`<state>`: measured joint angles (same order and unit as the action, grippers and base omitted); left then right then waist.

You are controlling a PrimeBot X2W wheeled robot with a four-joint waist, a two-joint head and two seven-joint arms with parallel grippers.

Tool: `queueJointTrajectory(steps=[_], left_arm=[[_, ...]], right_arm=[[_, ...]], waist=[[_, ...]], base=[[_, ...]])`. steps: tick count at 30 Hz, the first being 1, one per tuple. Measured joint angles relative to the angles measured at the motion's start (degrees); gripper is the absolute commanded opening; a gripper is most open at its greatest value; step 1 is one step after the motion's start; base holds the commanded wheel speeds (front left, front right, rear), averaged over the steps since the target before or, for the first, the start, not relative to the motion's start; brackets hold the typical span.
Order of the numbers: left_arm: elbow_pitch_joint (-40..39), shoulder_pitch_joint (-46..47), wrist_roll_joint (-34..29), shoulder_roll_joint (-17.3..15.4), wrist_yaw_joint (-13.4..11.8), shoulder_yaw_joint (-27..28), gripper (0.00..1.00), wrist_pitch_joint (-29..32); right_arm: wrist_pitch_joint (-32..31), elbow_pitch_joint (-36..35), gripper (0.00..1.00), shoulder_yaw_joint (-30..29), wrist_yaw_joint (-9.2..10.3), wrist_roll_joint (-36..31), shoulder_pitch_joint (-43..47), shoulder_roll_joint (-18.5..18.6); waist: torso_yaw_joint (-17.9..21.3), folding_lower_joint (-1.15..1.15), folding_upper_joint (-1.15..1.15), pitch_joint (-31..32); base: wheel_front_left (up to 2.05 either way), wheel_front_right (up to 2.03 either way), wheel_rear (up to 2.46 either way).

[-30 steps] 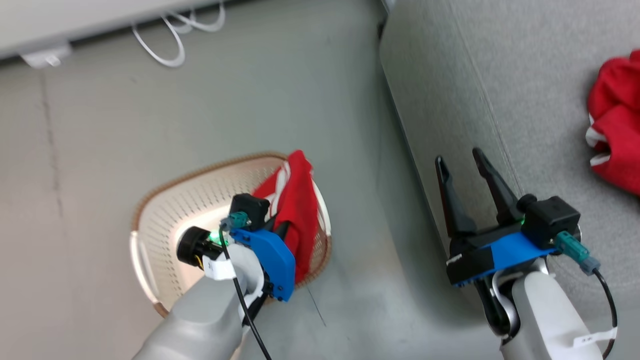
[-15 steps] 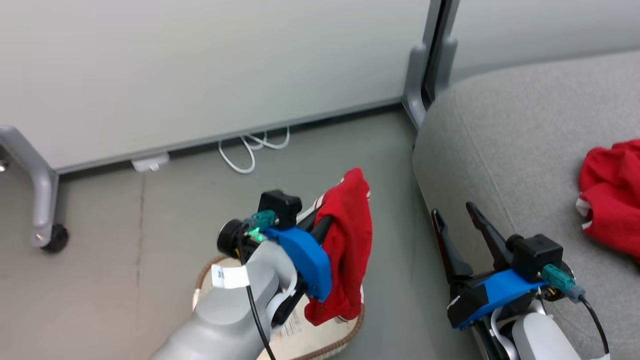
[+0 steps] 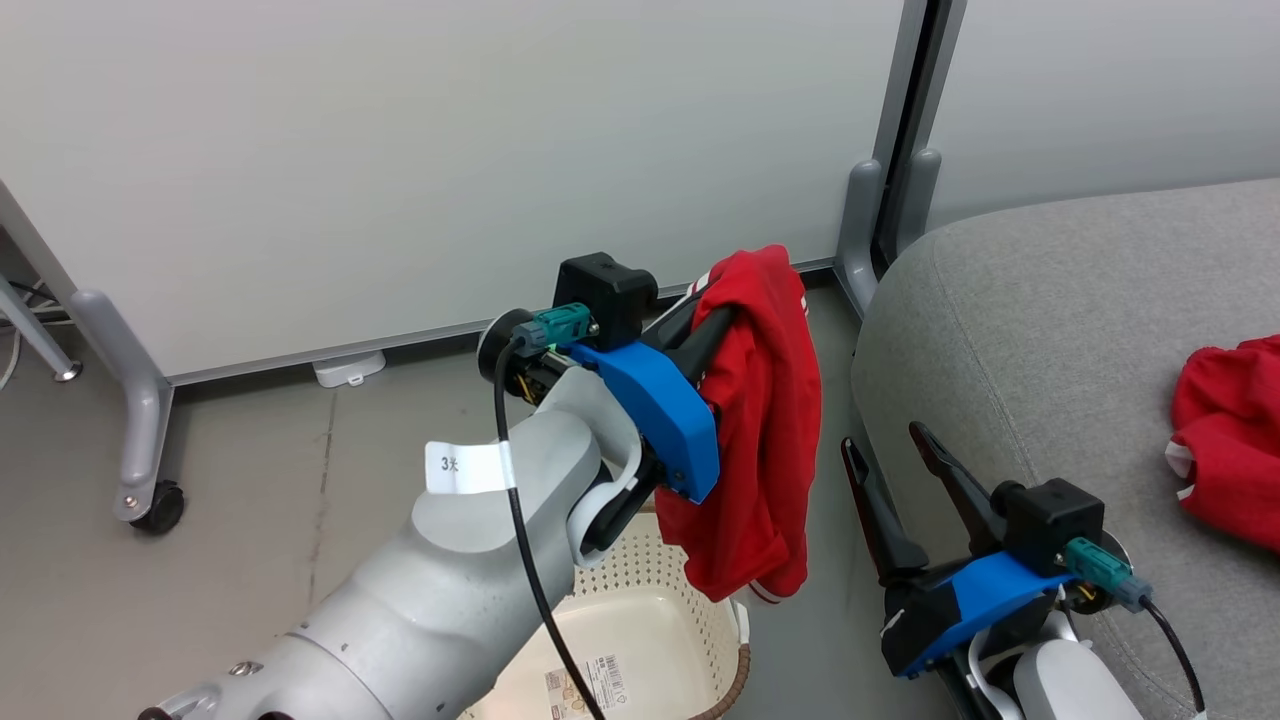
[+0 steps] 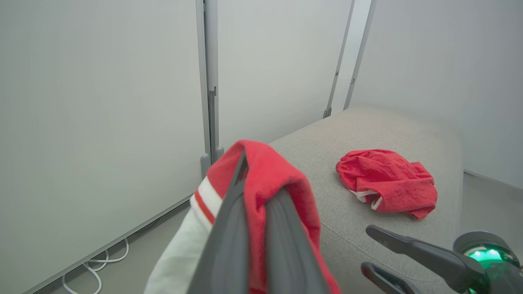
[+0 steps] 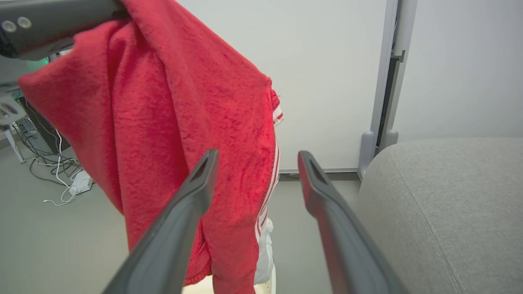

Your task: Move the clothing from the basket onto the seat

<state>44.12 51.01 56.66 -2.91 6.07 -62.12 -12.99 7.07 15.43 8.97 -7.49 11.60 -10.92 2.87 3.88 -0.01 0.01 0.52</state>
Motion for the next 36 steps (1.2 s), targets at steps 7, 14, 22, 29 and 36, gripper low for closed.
queueJointTrajectory(steps=[7,14,22,29,36], left_arm=[[0.26,0.65,1.89,0.02,-0.73,-2.24,0.00,-0.22],[0.45,0.72,3.50,0.00,-0.99,-4.20,0.00,-0.57],[-0.34,2.02,4.89,0.01,-1.12,-6.02,0.00,-1.05],[-0.70,2.32,5.50,0.02,-1.25,-7.58,0.00,-1.30],[-1.26,2.83,6.03,0.02,-1.26,-8.86,0.00,-1.48]], right_arm=[[-0.45,0.08,1.00,0.96,0.00,-0.01,-0.01,0.00],[-0.96,1.08,1.00,3.32,0.00,-0.23,-0.81,0.00],[-0.94,7.68,1.00,6.50,0.00,-1.22,-6.95,0.00],[0.96,16.17,1.00,7.93,0.00,-0.04,-13.31,0.00],[3.72,23.70,1.00,8.00,0.00,0.82,-19.71,0.00]], waist=[[0.69,0.00,0.00,-0.03],[0.89,0.01,0.00,-0.45],[0.56,0.01,0.00,-1.21],[-0.26,0.01,0.00,-1.99],[-0.89,0.01,0.00,-2.64]], base=[[0.00,0.00,0.00],[0.00,0.00,0.00],[0.00,0.00,0.00],[0.00,0.00,0.00],[0.00,0.00,0.00]])
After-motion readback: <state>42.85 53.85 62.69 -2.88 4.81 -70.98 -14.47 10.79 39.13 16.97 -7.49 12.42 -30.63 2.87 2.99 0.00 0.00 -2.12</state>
